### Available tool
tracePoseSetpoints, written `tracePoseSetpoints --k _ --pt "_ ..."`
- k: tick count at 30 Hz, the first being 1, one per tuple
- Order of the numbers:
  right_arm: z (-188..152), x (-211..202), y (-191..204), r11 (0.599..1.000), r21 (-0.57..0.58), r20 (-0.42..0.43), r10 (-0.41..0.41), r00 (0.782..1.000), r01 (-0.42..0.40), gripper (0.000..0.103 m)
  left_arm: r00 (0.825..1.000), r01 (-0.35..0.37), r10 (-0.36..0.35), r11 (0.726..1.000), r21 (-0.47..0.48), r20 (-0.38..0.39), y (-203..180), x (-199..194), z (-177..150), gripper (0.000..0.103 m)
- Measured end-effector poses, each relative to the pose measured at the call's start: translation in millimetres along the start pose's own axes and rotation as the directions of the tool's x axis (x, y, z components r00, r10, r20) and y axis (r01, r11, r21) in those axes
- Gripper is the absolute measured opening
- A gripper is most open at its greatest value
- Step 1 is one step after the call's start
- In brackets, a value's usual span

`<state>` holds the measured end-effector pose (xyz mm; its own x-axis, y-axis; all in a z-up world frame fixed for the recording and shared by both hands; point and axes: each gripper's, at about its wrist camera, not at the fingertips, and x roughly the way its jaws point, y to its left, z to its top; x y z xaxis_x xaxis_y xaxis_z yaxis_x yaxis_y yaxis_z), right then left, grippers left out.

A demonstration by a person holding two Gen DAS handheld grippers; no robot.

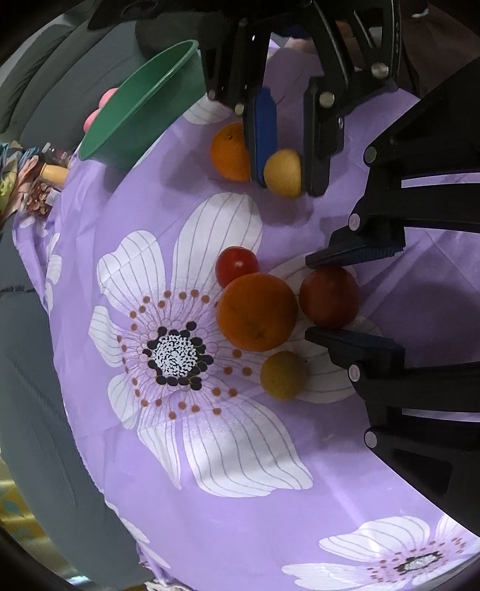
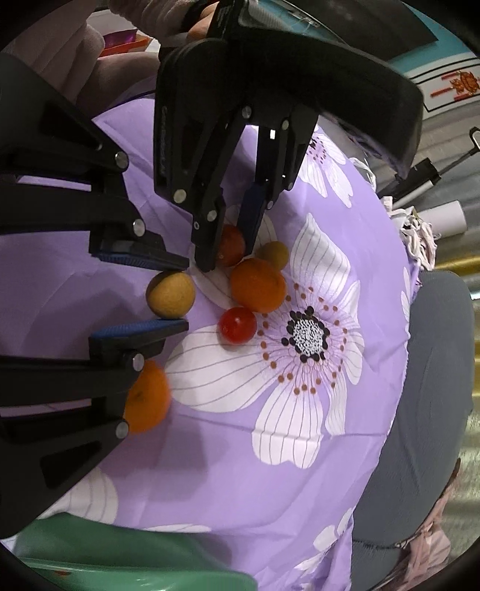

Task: Organize fruits
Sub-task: 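Close the left gripper on a red tomato while the right gripper grasps a yellow fruit, then carry both held fruits over the green bowl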

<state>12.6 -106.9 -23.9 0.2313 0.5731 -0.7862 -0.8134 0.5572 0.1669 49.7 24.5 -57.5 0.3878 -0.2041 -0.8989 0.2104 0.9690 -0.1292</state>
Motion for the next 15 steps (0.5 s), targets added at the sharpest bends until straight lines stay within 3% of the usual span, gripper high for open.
tracePoseSetpoints --k 15 --pt "-13 -42 -10 0.996 0.07 0.1 -0.054 0.994 0.047 0.027 0.993 0.084 -0.077 0.994 -0.076 0.089 -7 -45 -7 0.033"
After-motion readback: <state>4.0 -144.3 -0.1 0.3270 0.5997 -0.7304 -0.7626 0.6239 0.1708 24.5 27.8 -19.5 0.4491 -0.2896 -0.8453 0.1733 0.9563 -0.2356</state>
